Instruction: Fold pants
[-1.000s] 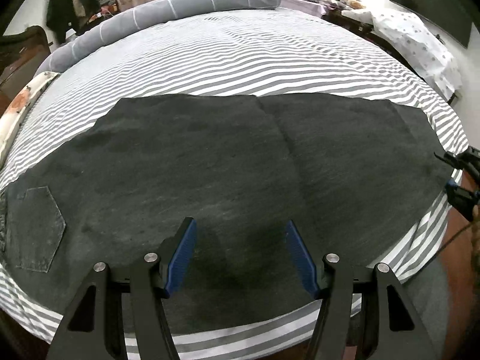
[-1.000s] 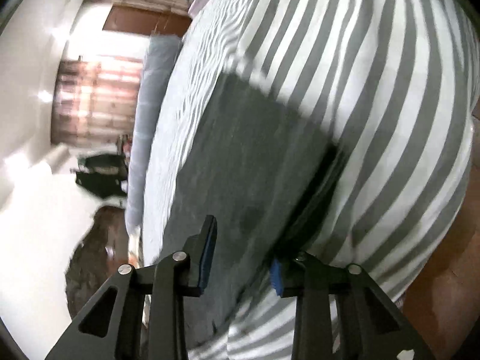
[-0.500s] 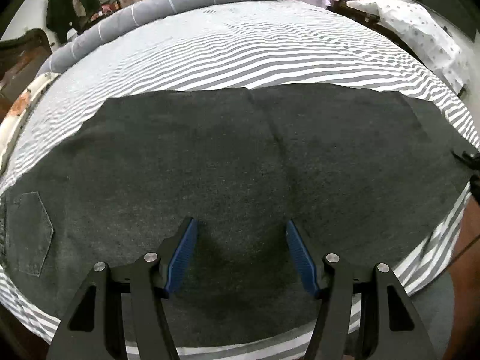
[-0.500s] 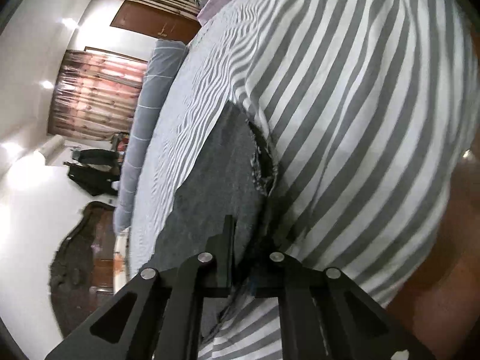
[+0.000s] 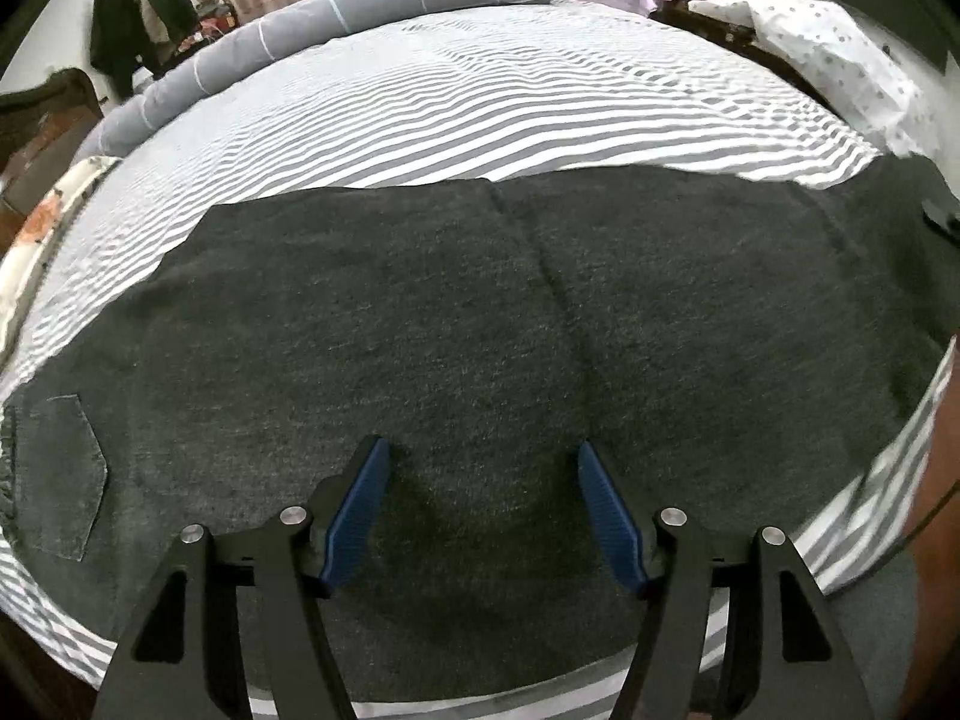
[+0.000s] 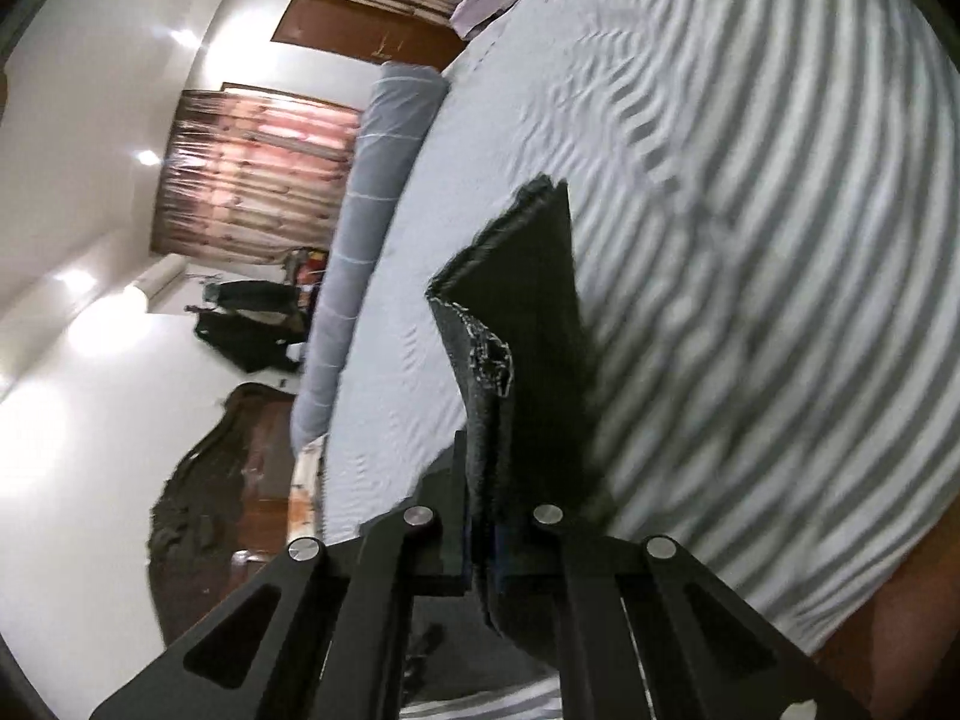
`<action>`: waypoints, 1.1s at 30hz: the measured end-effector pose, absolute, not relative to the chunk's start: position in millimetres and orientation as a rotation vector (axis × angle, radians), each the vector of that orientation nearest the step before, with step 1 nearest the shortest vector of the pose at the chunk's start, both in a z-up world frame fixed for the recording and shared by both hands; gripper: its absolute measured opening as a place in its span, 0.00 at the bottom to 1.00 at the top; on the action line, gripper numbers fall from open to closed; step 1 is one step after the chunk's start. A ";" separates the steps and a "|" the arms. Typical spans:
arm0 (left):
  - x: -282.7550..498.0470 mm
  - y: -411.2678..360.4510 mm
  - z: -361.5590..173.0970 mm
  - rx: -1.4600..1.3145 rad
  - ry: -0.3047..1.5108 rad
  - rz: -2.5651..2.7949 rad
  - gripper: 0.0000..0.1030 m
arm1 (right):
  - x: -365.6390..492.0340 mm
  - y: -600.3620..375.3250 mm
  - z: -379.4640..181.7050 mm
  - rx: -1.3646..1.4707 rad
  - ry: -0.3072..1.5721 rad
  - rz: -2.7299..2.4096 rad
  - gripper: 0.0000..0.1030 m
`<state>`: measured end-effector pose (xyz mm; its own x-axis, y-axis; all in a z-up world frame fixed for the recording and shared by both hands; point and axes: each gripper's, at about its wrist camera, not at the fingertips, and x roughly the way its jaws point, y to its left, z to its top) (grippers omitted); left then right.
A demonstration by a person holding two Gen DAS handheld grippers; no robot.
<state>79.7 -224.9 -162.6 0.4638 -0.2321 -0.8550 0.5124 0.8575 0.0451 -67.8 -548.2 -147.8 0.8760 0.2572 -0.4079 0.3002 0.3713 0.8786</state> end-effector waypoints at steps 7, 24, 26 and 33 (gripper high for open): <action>94.9 -176.4 -135.5 0.254 0.949 -0.449 0.65 | -8.5 -493.1 -106.5 1.137 0.572 0.108 0.05; 138.6 15.8 -122.8 -0.028 0.990 -0.353 0.65 | 143.8 -252.3 -133.1 0.810 0.962 0.383 0.06; 138.5 25.7 -123.9 -0.059 0.997 -0.365 0.65 | 139.7 -231.6 -149.8 0.753 1.016 0.378 0.09; 138.7 31.9 -120.6 -0.123 1.010 -0.448 0.65 | 114.9 -202.7 -163.0 0.649 1.060 0.378 0.32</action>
